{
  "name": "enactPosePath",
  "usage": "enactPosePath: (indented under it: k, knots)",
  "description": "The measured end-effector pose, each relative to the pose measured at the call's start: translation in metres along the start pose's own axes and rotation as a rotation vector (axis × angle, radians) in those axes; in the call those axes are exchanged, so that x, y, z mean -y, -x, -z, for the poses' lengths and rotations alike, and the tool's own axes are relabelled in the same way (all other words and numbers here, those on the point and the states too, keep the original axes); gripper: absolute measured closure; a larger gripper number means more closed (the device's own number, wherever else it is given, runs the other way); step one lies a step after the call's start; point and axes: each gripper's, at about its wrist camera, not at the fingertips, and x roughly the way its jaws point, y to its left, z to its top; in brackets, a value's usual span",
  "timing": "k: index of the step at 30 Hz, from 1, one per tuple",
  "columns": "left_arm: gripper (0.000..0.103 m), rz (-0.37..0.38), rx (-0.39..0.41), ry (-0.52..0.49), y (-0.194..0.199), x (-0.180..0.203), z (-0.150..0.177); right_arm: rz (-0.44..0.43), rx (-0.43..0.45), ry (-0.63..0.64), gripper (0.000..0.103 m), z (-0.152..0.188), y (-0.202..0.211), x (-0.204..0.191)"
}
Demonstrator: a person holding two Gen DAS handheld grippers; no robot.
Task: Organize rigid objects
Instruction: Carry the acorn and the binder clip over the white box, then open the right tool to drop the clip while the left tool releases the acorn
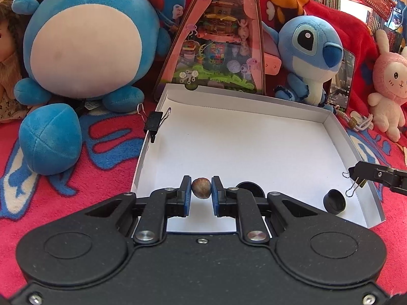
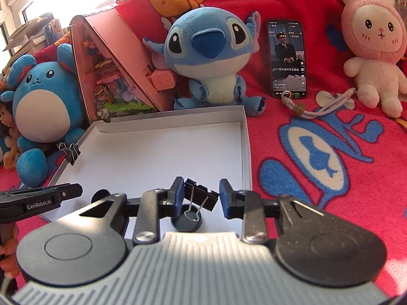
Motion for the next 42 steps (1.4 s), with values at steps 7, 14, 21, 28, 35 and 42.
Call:
enactPosePath:
  k: [7, 14, 21, 28, 35, 42]
  knots:
    - [0.087, 0.003, -0.003, -0.008, -0.003, 0.001, 0.003, 0.034, 0.032, -0.001, 0.069, -0.001, -0.008, -0.002]
    - [0.087, -0.005, -0.01, -0.014, -0.006, 0.002, 0.004, 0.04, 0.037, -0.014, 0.069, -0.001, -0.018, 0.001]
    - [0.087, -0.008, -0.016, -0.018, -0.009, 0.003, 0.005, 0.038, 0.013, -0.021, 0.068, 0.002, -0.024, 0.003]
    - [0.087, -0.009, -0.016, -0.019, -0.01, 0.004, 0.005, 0.03, 0.005, 0.0, 0.068, 0.002, -0.024, 0.003]
    - [0.086, -0.007, -0.017, -0.014, -0.01, 0.004, 0.005, 0.02, -0.027, 0.012, 0.068, 0.003, -0.023, 0.001]
    - [0.065, -0.016, -0.015, -0.02, -0.008, 0.004, 0.005, -0.001, -0.04, -0.004, 0.065, 0.005, -0.021, 0.005]
